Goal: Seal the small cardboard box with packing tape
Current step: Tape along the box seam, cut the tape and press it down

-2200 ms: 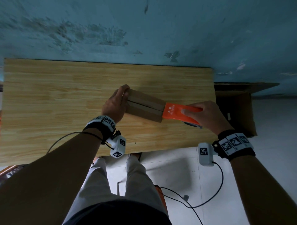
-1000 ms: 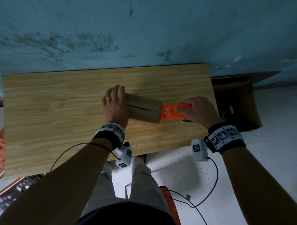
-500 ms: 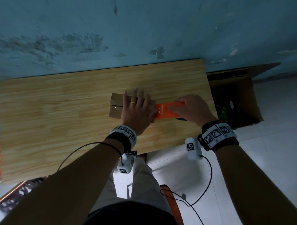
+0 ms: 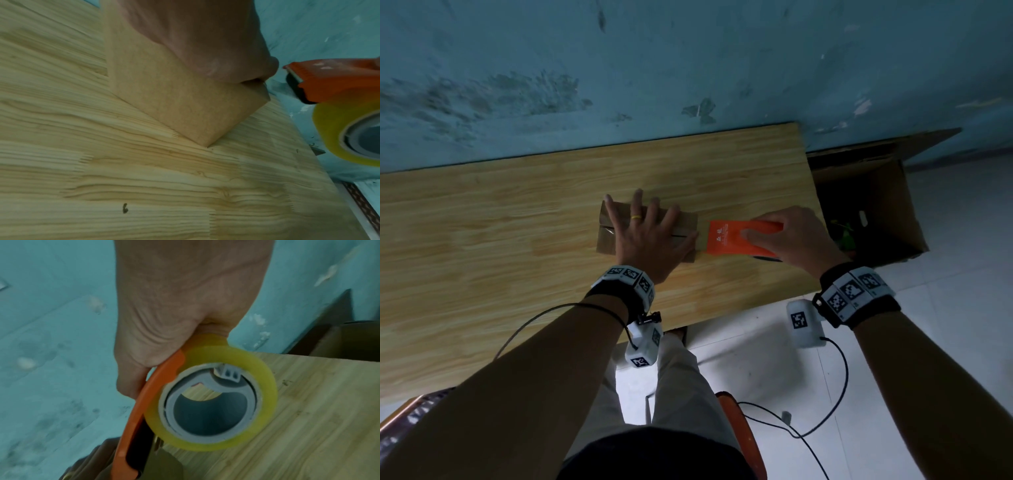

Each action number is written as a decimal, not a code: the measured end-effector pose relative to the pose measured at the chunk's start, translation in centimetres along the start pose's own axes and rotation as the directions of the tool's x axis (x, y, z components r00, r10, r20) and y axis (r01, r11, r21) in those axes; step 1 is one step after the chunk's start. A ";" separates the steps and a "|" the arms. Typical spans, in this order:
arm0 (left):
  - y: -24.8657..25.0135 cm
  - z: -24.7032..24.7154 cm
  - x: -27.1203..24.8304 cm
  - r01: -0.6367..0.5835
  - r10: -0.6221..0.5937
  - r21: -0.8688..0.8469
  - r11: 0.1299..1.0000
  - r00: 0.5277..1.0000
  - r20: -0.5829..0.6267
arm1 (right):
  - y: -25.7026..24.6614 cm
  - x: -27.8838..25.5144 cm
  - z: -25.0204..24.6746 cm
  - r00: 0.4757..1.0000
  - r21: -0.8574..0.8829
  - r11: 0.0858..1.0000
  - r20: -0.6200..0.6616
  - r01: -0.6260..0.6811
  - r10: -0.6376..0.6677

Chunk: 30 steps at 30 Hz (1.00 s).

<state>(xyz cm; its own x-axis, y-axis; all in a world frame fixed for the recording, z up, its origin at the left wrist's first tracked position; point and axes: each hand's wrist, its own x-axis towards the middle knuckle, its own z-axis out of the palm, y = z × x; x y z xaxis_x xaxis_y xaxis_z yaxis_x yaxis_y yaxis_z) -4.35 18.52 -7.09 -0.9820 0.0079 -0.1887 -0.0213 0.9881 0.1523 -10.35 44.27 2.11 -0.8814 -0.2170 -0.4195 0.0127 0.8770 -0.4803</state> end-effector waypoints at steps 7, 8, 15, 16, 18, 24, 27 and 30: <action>0.0 -0.1 0.0 0.010 -0.010 -0.001 1.000 1.000 0.017 | 1.3 -0.5 -0.4 0.999 -0.041 0.998 -0.028 -0.041 0.040; 0.0 -0.1 0.1 0.013 -0.013 -0.003 1.000 1.000 0.023 | 1.0 -0.4 0.0 0.999 -0.082 0.996 -0.032 -0.025 0.022; 0.8 -0.6 0.3 0.066 -0.066 0.001 0.998 0.997 0.033 | -1.5 1.6 3.8 0.998 -0.277 0.960 -0.053 -0.033 0.019; 1.0 -0.7 0.3 0.074 -0.074 0.002 0.997 0.997 0.037 | -2.1 1.8 4.3 0.998 -0.288 0.957 -0.056 -0.043 0.028; 1.1 -0.7 0.4 0.091 -0.091 -0.001 0.996 0.995 0.041 | -3.0 2.4 5.0 0.996 -0.328 0.943 -0.078 -0.059 0.036; 1.6 -0.7 0.5 0.101 -0.101 -0.010 0.995 0.995 0.015 | -4.5 2.2 5.2 0.994 -0.425 0.903 -0.106 -0.060 0.016; 1.8 -0.8 0.4 0.109 -0.109 0.005 0.994 0.994 0.032 | -4.7 2.1 5.8 0.994 -0.507 0.862 -0.096 -0.003 -0.053; 1.7 -1.2 0.3 0.112 -0.113 0.028 0.993 0.992 0.059 | -5.1 1.5 9.1 0.994 -0.603 0.790 0.058 0.112 -0.096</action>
<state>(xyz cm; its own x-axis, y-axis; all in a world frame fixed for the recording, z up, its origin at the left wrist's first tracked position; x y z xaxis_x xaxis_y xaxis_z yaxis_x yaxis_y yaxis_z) -4.96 20.00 -5.72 -0.9604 -0.0949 -0.2621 -0.1255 0.9868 0.1027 -7.45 35.54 -3.13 -0.8495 -0.3246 -0.4159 -0.3732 0.9269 0.0388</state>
